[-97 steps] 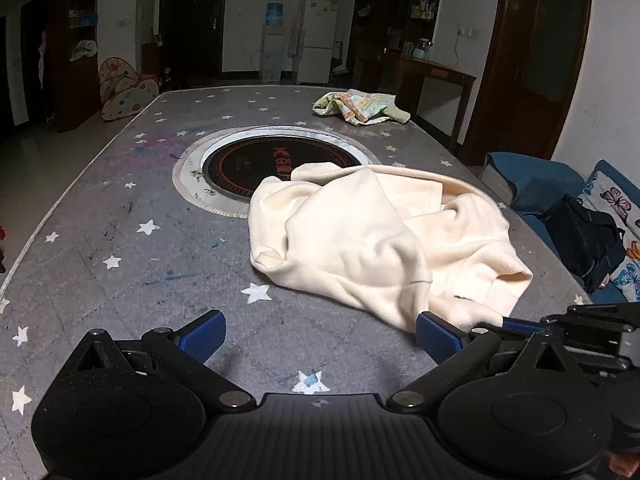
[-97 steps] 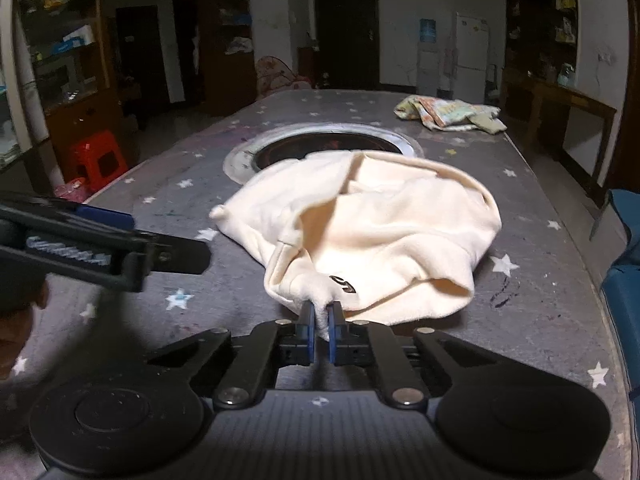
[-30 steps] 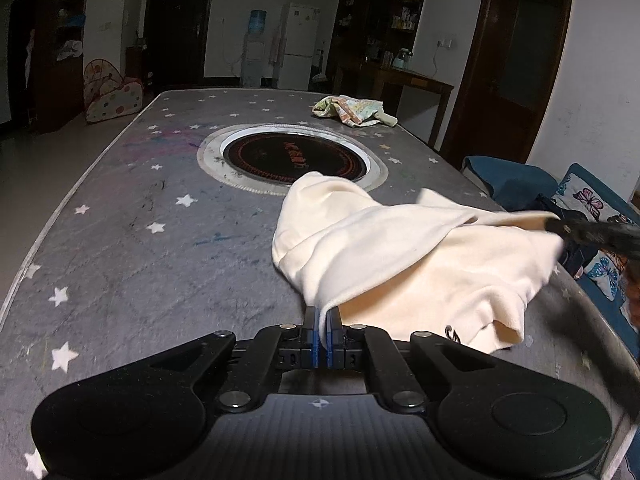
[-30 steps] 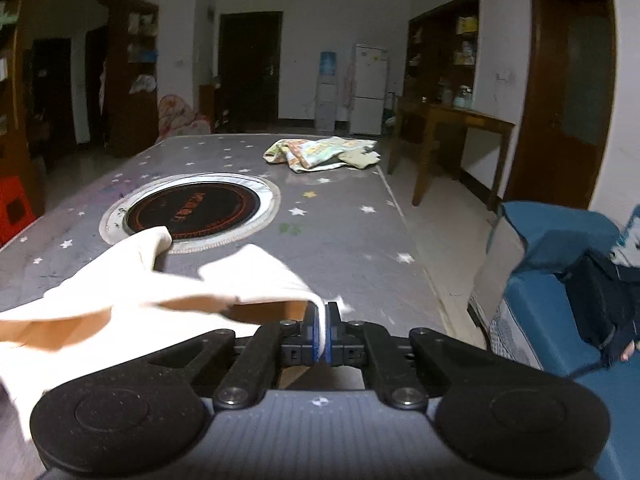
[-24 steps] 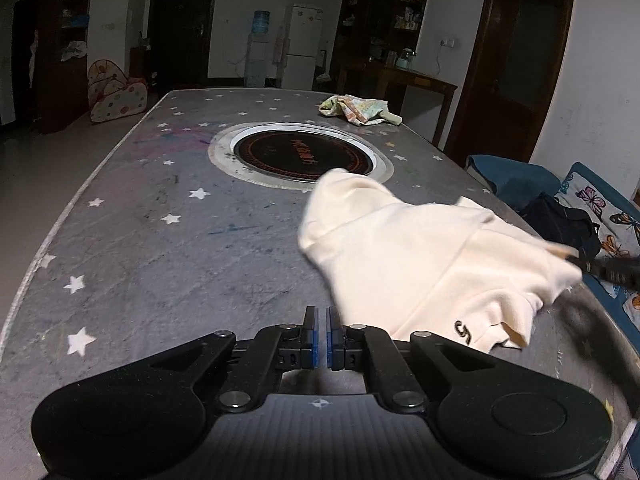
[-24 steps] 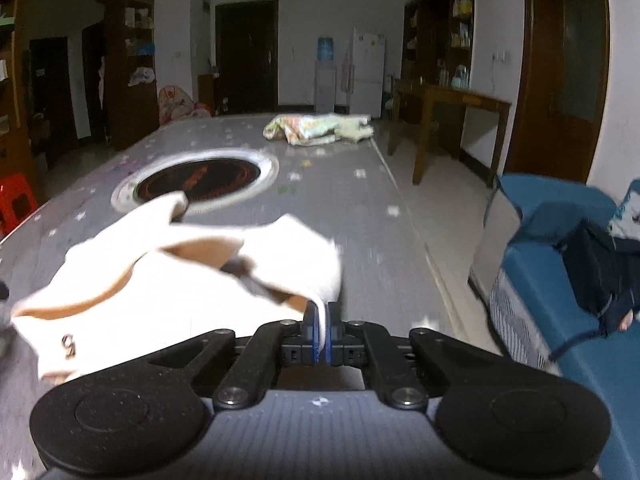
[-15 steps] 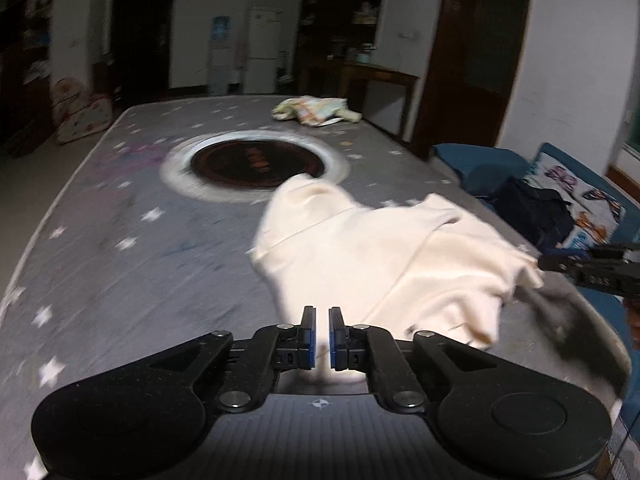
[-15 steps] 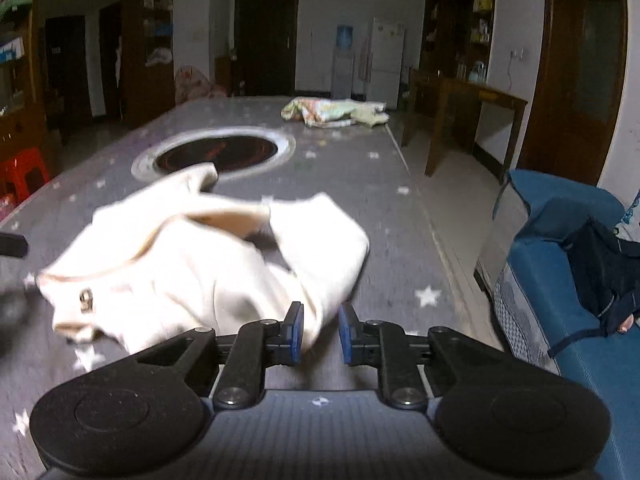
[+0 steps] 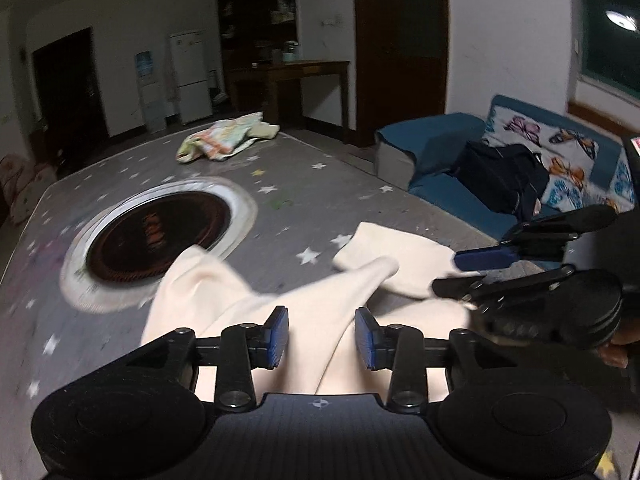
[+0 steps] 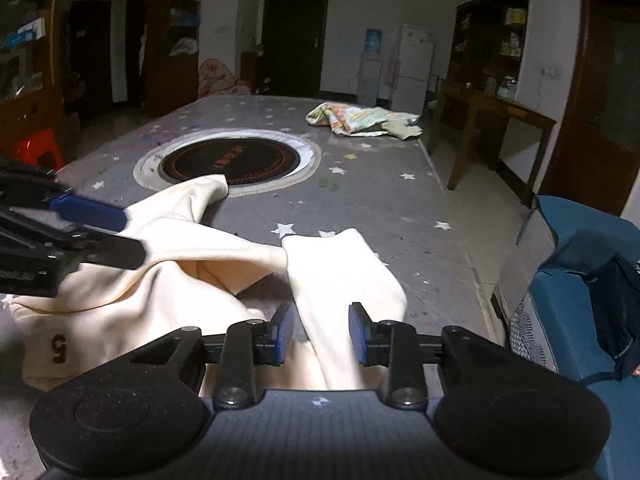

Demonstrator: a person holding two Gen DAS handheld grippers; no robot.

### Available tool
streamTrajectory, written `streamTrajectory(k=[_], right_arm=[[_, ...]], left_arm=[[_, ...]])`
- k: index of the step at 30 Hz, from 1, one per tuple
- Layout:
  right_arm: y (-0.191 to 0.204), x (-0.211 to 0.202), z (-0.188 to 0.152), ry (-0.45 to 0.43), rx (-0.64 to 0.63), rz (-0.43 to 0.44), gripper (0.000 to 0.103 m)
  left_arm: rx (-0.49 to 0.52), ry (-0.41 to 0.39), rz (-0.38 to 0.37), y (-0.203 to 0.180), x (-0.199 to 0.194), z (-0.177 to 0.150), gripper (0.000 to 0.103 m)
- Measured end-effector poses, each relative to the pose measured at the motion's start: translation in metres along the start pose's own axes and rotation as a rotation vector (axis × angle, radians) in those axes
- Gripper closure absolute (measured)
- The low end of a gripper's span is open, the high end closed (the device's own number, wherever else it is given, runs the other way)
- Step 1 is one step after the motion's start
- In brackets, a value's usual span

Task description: Fold clothes

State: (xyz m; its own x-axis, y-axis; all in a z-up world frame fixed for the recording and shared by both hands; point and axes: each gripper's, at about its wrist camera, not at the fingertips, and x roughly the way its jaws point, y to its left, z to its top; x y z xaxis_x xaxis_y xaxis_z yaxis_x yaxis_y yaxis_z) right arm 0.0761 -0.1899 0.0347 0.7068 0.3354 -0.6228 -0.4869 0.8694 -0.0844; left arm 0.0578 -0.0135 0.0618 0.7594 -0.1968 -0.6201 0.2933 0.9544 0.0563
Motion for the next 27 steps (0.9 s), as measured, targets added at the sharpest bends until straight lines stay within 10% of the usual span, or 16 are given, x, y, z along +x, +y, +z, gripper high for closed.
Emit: streamTrajectory(k=[5, 12, 14, 27], right_arm=[[0.0, 0.024, 0.003, 0.042, -0.014, 0.03, 0.073], [-0.006, 0.037, -0.002, 0.08, -0.011, 0.035, 0.075], [-0.006, 0.035, -0.003, 0.084, -0.023, 0.002, 0.096], [-0.037, -0.035, -0.014, -0.044, 0.044, -0.171, 0.099]], left_arm=[[0.069, 0.042, -0.006, -0.008, 0.031, 0.005, 0.065], [0.017, 0.043, -0.001, 0.004, 0.039, -0.001, 0.097], [-0.023, 0.024, 0.014, 0.012, 0.032, -0.002, 0.099], [-0.309, -0.121, 0.233, 0.112, -0.055, -0.03, 0.1]])
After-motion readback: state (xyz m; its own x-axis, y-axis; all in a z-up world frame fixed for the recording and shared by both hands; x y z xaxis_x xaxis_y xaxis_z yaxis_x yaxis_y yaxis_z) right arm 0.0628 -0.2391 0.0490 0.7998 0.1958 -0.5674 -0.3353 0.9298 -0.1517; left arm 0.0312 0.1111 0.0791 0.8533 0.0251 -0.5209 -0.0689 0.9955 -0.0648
